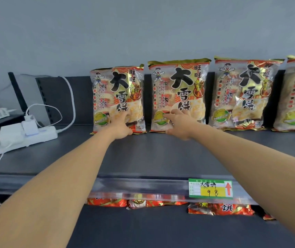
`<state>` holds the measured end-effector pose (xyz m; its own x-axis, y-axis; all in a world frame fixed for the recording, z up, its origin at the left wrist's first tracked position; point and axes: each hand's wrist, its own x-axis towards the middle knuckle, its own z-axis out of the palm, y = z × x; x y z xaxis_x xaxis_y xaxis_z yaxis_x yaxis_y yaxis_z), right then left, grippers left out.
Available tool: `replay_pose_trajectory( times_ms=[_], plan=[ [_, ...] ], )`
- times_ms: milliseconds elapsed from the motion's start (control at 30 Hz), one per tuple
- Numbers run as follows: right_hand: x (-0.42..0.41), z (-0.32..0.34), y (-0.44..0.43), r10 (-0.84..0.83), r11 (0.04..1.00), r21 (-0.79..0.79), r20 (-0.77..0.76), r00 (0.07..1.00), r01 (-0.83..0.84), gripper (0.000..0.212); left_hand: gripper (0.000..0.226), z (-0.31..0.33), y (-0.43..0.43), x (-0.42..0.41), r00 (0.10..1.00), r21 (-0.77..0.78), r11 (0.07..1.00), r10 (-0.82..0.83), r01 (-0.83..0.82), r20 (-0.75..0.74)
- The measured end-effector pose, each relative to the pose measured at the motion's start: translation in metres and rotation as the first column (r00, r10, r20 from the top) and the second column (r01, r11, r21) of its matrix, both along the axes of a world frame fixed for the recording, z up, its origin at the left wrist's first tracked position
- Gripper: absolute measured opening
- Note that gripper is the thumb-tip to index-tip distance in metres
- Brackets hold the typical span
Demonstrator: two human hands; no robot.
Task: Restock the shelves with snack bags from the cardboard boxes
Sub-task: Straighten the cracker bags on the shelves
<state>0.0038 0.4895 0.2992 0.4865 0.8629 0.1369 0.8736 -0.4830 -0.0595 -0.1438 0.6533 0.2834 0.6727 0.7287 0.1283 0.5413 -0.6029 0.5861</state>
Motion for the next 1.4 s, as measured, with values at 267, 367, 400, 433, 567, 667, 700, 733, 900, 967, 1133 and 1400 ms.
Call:
replay_pose_trajectory(
  times_ms=[267,367,400,433,567,667,700,733,900,967,1133,1400],
  plan=[
    [0.002,-0.009,0.005,-0.032,0.999,-0.023,0.01,0.999,0.032,0.068,0.071,-0.004,0.011,0.003,1.0,0.014,1.0,-0.009,0.009,0.007],
    [-0.002,-0.005,0.003,-0.028,1.0,-0.005,-0.001,1.0,0.028,0.066,0.069,-0.002,0.005,-0.001,1.0,0.033,0.999,-0.009,0.01,-0.025],
    [-0.004,-0.003,0.002,-0.028,1.0,-0.008,-0.002,1.0,0.028,0.066,0.069,-0.001,0.001,-0.003,0.999,0.049,0.999,-0.009,0.011,-0.034],
    [-0.005,-0.002,0.002,-0.029,1.0,-0.01,-0.003,1.0,0.029,0.065,0.068,0.0,-0.002,-0.005,0.999,0.066,0.998,-0.013,0.016,-0.044],
    [-0.008,0.0,-0.003,-0.037,0.999,-0.013,-0.012,0.999,0.037,0.057,0.057,0.003,-0.017,-0.005,0.995,0.122,0.989,-0.072,0.079,-0.065],
    [-0.009,0.002,-0.012,-0.053,0.998,-0.016,-0.031,0.998,0.052,0.044,0.043,0.005,-0.036,0.002,0.99,0.129,0.984,-0.115,0.125,-0.082],
    [-0.008,0.002,-0.015,-0.068,0.998,-0.018,-0.028,0.997,0.068,0.04,0.041,0.006,-0.043,0.005,0.986,0.12,0.981,-0.144,0.153,-0.08],
    [-0.007,0.003,-0.018,-0.088,0.996,-0.023,-0.029,0.996,0.087,0.039,0.039,0.006,-0.051,0.009,0.982,0.118,0.977,-0.17,0.178,-0.078],
    [0.006,0.001,-0.033,-0.138,0.989,-0.062,-0.129,0.982,0.131,0.05,0.039,0.005,-0.077,0.029,0.969,0.143,0.959,-0.233,0.243,-0.085],
    [0.013,-0.001,-0.036,-0.139,0.989,-0.075,-0.168,0.976,0.128,0.055,0.041,0.004,-0.082,0.036,0.968,0.144,0.96,-0.227,0.242,-0.108],
    [0.028,-0.008,-0.032,-0.094,0.993,-0.085,-0.135,0.986,0.083,0.067,0.053,-0.001,-0.087,0.06,0.971,0.108,0.975,-0.176,0.195,-0.159],
    [0.053,-0.019,-0.037,0.038,0.999,-0.01,-0.123,0.992,-0.039,0.065,0.074,-0.011,-0.098,0.077,0.984,0.022,0.996,-0.082,0.087,-0.161]
  ],
)
